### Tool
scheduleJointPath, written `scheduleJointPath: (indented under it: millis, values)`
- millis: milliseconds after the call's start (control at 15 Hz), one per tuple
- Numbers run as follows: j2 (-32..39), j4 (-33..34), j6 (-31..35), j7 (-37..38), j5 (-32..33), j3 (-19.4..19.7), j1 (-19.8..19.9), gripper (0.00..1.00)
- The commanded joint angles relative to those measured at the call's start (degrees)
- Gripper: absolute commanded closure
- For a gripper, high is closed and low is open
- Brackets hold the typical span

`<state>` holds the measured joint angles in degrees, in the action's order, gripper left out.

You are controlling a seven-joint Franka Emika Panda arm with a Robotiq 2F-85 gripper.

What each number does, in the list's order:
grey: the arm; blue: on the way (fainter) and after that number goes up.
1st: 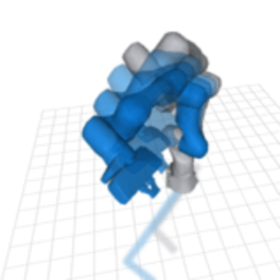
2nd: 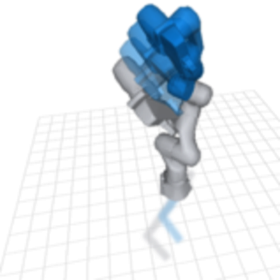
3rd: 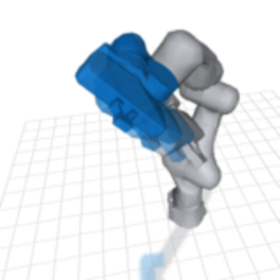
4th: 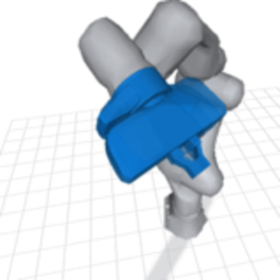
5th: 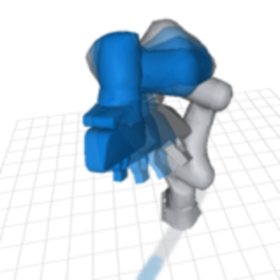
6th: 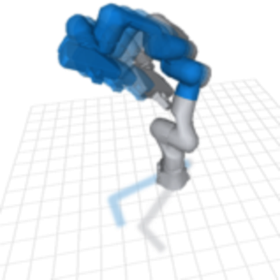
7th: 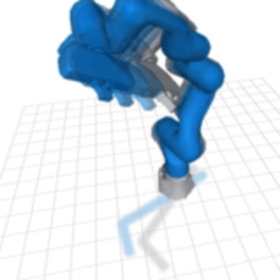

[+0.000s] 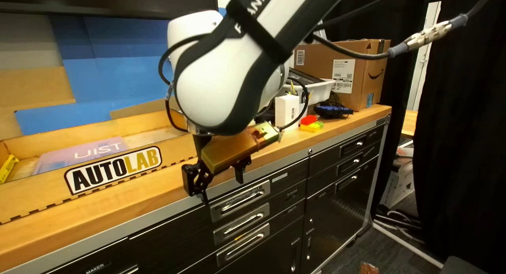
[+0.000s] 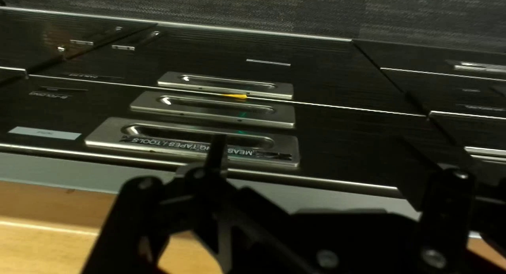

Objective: Put the blue object inside the drawer.

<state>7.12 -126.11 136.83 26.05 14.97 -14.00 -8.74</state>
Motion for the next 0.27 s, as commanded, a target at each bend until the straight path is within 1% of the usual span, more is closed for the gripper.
scheduleJointPath:
  millis: [0, 67, 200]
  values:
    - [-4.0, 1.8, -5.3, -2.7, -1.7, 1.9, -1.7, 0.00]
    - [-2.1, 0.9, -2.8, -1.7, -1.2, 1.9, -1.9, 0.00]
    - [-3.3, 1.3, -4.0, -1.7, -1.1, 2.1, -1.8, 0.00]
